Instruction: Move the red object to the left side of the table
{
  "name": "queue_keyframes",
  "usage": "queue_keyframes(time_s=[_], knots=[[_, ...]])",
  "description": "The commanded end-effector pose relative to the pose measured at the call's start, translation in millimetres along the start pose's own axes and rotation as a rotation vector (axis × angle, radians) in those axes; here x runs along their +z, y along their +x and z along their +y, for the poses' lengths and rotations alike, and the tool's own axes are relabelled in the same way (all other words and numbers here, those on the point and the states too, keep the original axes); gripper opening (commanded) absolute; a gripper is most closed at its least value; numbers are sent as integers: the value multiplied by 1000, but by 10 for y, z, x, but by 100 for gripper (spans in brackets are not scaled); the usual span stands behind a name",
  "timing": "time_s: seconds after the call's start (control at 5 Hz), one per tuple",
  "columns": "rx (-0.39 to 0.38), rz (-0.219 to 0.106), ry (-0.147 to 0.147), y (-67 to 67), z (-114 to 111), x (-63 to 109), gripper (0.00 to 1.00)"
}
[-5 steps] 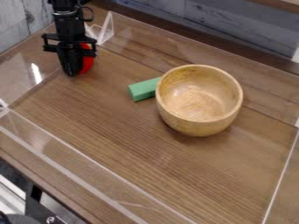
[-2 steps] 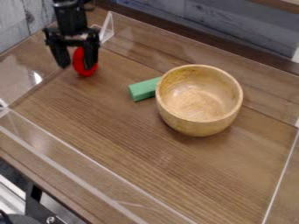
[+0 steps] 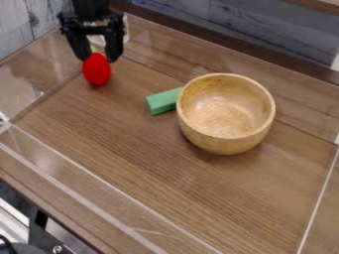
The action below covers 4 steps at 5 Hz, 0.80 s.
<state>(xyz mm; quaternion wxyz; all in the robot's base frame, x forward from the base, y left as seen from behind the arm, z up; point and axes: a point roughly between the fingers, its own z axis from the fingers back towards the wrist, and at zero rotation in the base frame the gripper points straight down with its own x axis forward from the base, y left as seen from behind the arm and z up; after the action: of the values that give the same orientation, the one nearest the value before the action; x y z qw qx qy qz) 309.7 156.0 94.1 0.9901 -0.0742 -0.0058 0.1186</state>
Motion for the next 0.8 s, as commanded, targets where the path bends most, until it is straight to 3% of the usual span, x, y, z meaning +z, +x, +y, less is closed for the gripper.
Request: queue_keyframes(time_s=[0.0, 0.4, 0.6], knots=[[-62, -92, 6, 46, -107, 386, 100], [49, -112, -3, 161, -115, 436, 100], [38, -111, -11, 182, -52, 451, 100]])
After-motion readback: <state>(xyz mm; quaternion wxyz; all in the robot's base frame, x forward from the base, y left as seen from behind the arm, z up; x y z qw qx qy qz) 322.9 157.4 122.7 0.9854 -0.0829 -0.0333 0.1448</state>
